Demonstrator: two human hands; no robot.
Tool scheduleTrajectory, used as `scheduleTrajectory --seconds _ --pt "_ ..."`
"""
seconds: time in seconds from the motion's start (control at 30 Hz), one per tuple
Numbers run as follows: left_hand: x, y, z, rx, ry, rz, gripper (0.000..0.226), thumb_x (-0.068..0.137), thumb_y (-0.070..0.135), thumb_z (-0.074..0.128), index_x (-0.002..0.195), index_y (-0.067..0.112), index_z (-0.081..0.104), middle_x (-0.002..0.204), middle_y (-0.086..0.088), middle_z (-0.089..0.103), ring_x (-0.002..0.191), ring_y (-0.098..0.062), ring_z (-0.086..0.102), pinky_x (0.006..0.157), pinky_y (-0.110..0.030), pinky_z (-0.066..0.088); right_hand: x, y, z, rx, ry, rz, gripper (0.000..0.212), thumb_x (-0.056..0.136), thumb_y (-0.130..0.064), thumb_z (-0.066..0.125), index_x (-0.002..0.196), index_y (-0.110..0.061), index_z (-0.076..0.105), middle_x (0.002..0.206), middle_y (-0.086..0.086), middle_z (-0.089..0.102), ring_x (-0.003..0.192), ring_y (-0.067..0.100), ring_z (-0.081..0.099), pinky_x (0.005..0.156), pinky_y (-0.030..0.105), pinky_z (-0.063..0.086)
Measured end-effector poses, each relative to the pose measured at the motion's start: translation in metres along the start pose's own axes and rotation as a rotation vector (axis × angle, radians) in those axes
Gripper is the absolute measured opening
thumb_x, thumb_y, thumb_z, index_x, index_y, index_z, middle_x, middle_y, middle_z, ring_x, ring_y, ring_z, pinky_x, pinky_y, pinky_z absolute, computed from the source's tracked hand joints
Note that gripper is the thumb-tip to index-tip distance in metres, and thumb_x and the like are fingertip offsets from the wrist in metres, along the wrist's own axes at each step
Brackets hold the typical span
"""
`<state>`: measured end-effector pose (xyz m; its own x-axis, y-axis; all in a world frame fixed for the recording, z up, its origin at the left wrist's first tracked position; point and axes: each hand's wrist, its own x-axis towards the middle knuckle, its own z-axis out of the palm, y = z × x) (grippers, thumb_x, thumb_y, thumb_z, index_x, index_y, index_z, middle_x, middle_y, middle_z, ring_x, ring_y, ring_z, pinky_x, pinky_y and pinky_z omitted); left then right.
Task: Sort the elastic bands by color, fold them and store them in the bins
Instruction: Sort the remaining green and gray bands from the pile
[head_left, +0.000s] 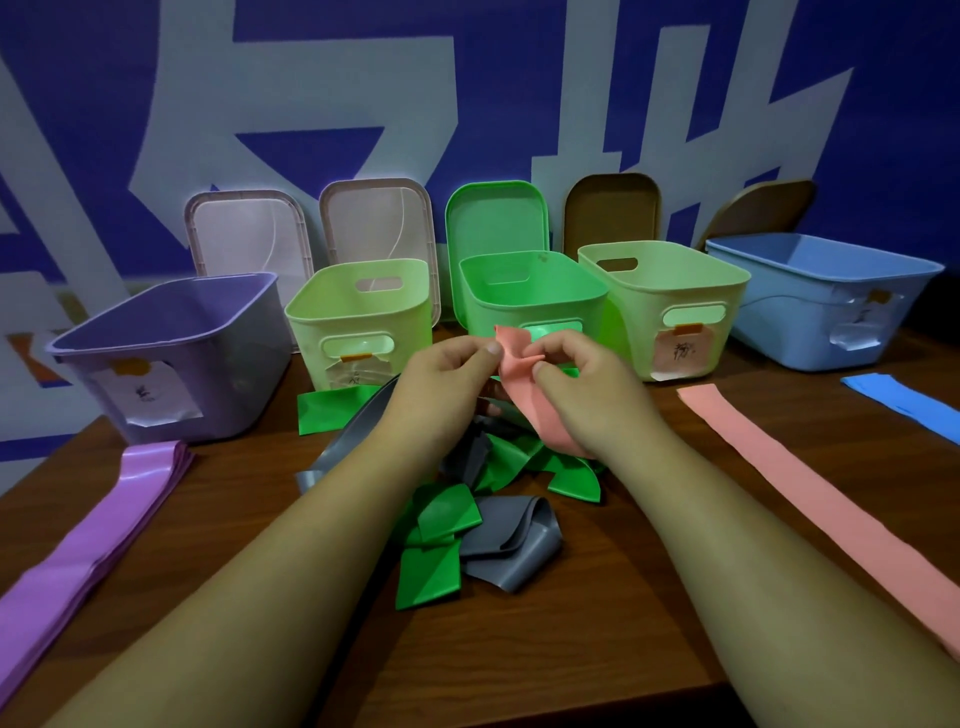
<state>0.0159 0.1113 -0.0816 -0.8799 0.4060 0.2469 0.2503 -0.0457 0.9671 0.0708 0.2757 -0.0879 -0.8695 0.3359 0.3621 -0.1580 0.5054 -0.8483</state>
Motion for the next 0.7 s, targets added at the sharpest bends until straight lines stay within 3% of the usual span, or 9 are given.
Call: scheduleTrajectory --seconds 0.13,0.23,0.43,0.53,0.7 --pt "-0.0012 0.0012 -0.002 0.006 0.041 0.013 0.02 0.106 0.017 0.062 0.108 0.004 0.077 0.079 -0.014 0.075 0.066 -0.02 0.07 0.067 -0.037 0.062 -0.0011 0.0003 -0.0004 0.008 -0.033 0.009 0.017 0.101 -0.025 0.062 0.103 -0.037 0.073 0.111 -0.02 0.068 0.102 -0.001 0.06 0.075 0.023 0.045" --pt "0.0009 0.001 -0.0054 0.001 0.059 0.0 0.019 0.104 0.018 0.066 0.109 0.005 0.078 0.086 -0.028 0.073 0.069 -0.024 0.07 0.076 -0.045 0.062 -0.002 -0.0012 -0.002 0.027 -0.056 0.011 0.014 0.101 -0.034 0.063 0.107 -0.038 0.075 0.114 -0.021 0.067 0.105 -0.003 0.06 0.078 0.022 0.046" --pt "-0.0014 0.0029 -0.0048 0.019 0.044 0.005 0.017 0.102 0.017 0.07 0.112 0.005 0.076 0.095 -0.015 0.079 0.073 -0.023 0.075 0.077 -0.046 0.064 -0.0011 0.0009 -0.0009 -0.03 -0.071 -0.069 0.021 0.098 -0.049 0.068 0.11 -0.037 0.08 0.119 -0.018 0.066 0.112 0.001 0.059 0.089 0.023 0.047" --pt "-0.0019 0.003 -0.0048 0.027 0.059 0.006 0.016 0.101 0.014 0.07 0.111 0.003 0.075 0.095 -0.018 0.079 0.076 -0.024 0.075 0.077 -0.045 0.064 -0.0014 0.0025 -0.0008 -0.049 -0.085 -0.103 0.023 0.099 -0.044 0.072 0.117 -0.033 0.081 0.117 -0.016 0.066 0.11 0.0 0.06 0.084 0.019 0.045" --pt "-0.0029 0.0019 -0.0056 0.082 0.078 0.017 0.011 0.1 0.011 0.071 0.105 0.003 0.076 0.089 -0.018 0.079 0.078 -0.024 0.075 0.081 -0.046 0.064 -0.0019 0.0025 -0.0015 -0.047 -0.074 -0.109 0.02 0.102 -0.038 0.07 0.115 -0.032 0.083 0.113 -0.017 0.07 0.107 0.002 0.062 0.088 0.024 0.05"
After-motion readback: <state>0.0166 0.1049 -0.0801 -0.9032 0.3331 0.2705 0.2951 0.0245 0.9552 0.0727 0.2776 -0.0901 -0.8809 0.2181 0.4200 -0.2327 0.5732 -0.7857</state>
